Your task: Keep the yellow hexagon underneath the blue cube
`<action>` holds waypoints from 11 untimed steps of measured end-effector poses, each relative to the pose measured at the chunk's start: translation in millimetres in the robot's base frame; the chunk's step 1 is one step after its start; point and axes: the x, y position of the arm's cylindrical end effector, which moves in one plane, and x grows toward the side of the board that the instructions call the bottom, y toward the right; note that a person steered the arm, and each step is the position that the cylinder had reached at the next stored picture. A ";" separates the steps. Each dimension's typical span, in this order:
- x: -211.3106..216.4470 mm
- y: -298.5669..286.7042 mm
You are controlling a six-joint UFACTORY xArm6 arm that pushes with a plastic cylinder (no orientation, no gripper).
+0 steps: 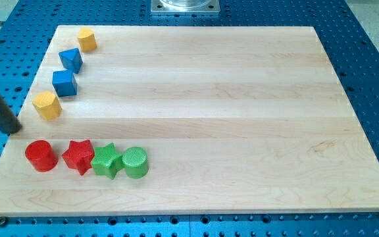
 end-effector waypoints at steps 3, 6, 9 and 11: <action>-8.2 21.4; 5.8 5.4; -30.5 31.6; -12.2 26.6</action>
